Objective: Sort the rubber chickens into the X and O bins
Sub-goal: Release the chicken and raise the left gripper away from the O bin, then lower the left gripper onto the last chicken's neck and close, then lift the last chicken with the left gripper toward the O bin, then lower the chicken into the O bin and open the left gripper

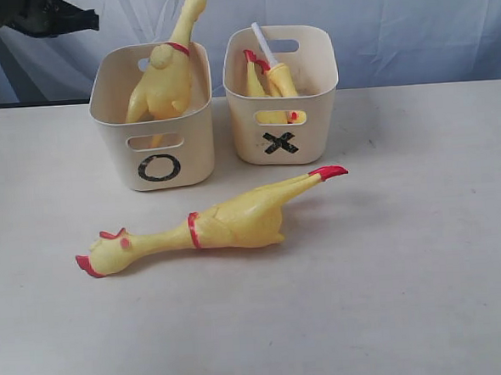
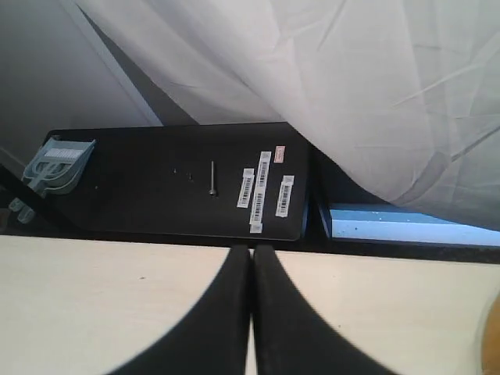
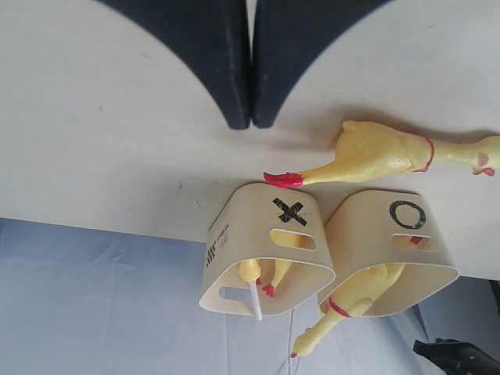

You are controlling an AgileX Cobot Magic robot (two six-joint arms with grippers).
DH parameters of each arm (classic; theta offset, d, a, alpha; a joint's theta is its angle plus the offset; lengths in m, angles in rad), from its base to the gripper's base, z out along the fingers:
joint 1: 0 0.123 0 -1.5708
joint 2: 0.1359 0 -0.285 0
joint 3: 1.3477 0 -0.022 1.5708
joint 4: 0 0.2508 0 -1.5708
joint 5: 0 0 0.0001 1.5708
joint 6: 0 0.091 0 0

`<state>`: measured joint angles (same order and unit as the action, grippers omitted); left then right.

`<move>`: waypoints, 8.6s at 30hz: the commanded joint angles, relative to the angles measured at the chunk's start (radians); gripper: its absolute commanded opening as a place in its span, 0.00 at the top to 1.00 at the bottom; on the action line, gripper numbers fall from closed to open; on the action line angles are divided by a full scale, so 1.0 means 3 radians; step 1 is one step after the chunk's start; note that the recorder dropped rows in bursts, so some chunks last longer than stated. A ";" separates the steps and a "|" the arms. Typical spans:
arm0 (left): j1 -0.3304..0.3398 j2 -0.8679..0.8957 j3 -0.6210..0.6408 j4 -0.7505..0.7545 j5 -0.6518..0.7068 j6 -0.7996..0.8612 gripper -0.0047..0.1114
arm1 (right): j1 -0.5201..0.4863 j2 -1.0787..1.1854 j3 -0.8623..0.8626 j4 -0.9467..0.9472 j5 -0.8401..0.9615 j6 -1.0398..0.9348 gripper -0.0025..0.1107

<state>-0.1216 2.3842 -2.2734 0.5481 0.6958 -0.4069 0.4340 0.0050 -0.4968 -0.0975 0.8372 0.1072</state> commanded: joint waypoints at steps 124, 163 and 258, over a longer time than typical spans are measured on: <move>-0.0545 -0.2009 0.4710 -0.5388 0.0236 0.8163 0.96 | -0.0013 -0.0017 0.0017 -0.0022 -0.0016 -0.0006 0.98; 0.0315 -0.2669 0.2889 -0.3939 0.1744 0.1959 0.96 | -0.0013 -0.0017 0.0017 -0.0015 -0.0016 -0.0006 0.98; 0.0063 -0.1572 0.1870 -0.3432 0.1751 0.1356 0.55 | -0.0013 -0.0017 0.0017 -0.0016 -0.0016 0.0000 0.98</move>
<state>-0.0984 1.9180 -1.7021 -0.4718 1.2243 0.0000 0.4340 0.0050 -0.4968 -0.0966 0.8372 0.1072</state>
